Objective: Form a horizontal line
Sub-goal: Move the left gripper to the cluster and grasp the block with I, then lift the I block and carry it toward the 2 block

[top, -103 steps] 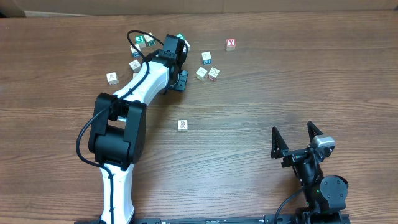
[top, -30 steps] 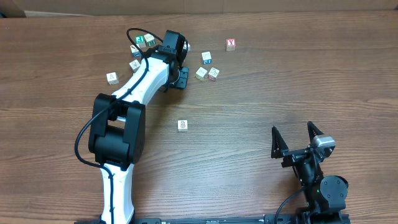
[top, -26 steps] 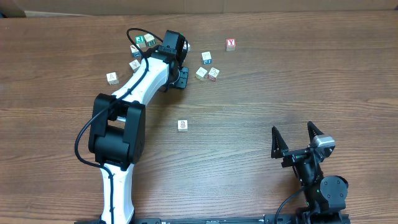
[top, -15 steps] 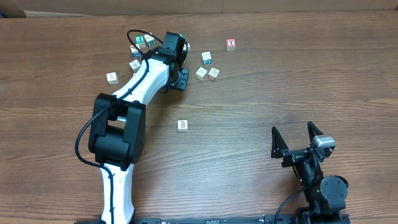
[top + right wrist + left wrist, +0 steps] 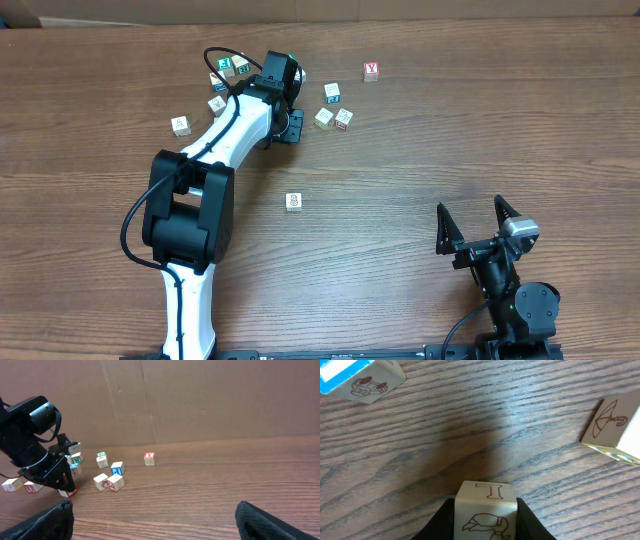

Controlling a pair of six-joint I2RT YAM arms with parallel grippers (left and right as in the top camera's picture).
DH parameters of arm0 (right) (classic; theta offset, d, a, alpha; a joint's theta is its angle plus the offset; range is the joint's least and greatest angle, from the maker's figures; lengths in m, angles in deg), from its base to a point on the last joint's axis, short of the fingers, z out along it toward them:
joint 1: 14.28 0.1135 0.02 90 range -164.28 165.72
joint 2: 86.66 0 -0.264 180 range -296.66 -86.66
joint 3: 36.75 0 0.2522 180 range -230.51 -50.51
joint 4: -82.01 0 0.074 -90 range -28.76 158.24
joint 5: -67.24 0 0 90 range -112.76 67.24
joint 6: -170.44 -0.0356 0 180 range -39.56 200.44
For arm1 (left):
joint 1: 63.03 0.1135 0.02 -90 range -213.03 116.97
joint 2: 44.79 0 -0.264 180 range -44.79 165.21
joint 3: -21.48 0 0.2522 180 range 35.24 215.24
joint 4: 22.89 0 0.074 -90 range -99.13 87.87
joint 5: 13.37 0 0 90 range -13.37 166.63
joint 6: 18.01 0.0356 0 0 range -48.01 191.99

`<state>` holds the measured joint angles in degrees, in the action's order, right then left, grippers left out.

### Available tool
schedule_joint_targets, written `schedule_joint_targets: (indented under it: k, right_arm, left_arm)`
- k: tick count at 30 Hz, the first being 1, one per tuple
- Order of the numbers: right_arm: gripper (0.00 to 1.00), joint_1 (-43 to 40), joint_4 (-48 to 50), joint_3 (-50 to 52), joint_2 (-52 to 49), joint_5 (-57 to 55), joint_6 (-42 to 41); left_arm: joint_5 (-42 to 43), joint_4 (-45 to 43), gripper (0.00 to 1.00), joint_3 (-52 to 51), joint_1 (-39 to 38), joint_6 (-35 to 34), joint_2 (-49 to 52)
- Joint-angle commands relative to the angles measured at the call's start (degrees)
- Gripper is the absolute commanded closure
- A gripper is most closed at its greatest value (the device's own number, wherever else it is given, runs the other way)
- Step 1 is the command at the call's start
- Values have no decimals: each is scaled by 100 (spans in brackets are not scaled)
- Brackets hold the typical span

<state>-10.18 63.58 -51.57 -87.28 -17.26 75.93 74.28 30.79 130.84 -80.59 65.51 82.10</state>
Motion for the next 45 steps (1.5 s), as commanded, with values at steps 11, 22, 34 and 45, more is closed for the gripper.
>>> schedule_joint_targets:
  k: [11, 22, 34, 45]
  right_arm:
    - [0, -44, 24, 59, 46, -72, 9]
    - [0, -44, 22, 59, 46, -72, 9]
    - [0, -44, 22, 59, 46, -72, 9]
    - [0, -44, 22, 59, 46, -72, 9]
  left_arm:
    - [-173, 278, 80, -55, 31, -479, -905]
    - [-750, 2345, 80, -55, 33, -1320, -3154]
    - [-966, 3681, 81, -328, 22, -1987, -3244]
    - [-916, 2511, 83, -2568, -208, -2503, -3244]
